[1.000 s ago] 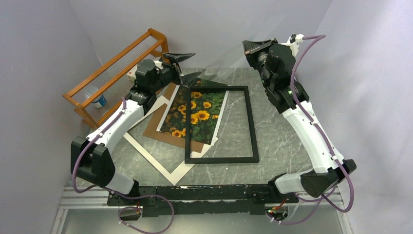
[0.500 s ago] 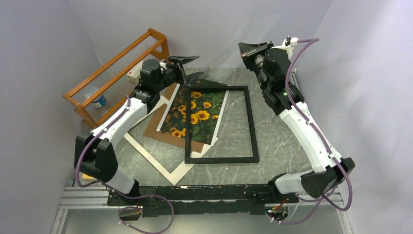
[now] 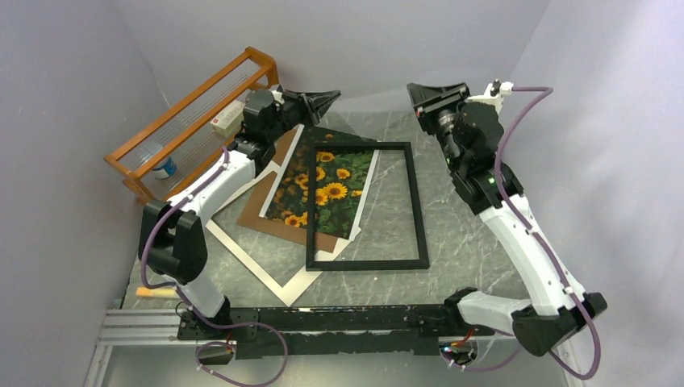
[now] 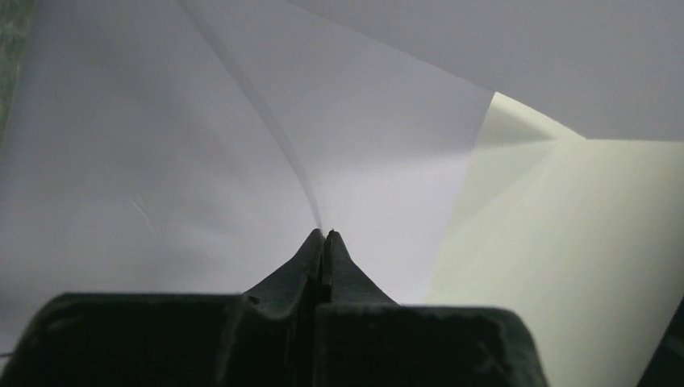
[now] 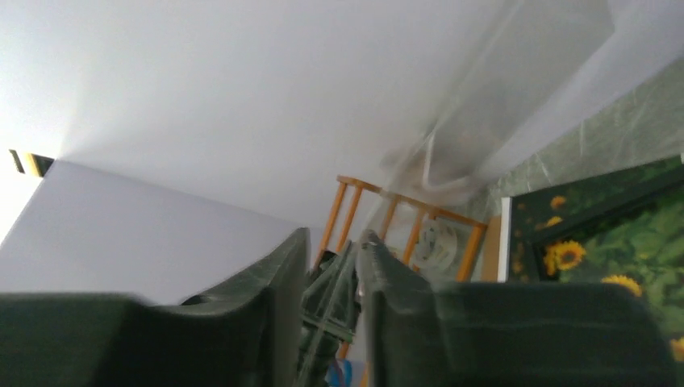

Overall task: Put the photo into the frame
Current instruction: Adjust the photo frame item.

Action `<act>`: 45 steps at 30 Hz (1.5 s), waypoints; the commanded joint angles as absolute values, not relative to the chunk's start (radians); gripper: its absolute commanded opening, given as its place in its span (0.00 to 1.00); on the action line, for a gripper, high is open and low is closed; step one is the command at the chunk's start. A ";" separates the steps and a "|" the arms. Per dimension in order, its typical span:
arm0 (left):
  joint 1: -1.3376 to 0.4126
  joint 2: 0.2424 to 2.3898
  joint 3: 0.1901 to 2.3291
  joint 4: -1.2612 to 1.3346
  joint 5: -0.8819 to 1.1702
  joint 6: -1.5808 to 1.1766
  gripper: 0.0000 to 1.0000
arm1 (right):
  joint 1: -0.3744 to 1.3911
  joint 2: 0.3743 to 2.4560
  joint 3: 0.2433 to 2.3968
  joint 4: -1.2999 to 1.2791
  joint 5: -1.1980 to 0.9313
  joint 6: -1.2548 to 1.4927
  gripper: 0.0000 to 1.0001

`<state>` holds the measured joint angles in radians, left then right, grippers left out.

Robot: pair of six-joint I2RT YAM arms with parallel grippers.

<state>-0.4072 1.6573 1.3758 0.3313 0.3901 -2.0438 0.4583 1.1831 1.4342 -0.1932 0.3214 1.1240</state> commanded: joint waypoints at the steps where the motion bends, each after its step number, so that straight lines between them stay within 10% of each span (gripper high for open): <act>1: -0.396 1.680 1.476 0.377 0.345 -1.884 0.02 | 0.460 1.074 1.352 -0.230 0.281 1.062 0.50; 5: -0.363 1.699 1.582 0.323 0.357 -1.679 0.02 | 0.462 0.962 1.206 -0.268 0.245 0.922 0.82; 10: -0.328 1.717 1.728 0.197 0.423 -1.348 0.03 | 0.460 0.827 1.060 -0.450 0.345 0.851 0.94; 17: -0.316 1.789 1.958 0.067 0.751 -0.994 0.03 | 0.440 0.870 1.068 -0.494 0.274 0.808 0.97; 30: -0.311 1.674 2.162 -0.310 1.009 -0.525 0.03 | 0.150 1.245 1.320 0.112 -0.618 0.781 0.99; 45: -0.310 1.476 2.082 -0.091 1.293 -0.421 0.03 | 0.067 1.158 1.160 0.489 -0.667 0.854 0.99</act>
<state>-0.3111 1.4975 2.0823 -0.2260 1.2015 -0.4332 0.1154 1.1687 1.1805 0.2844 -0.5907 0.8066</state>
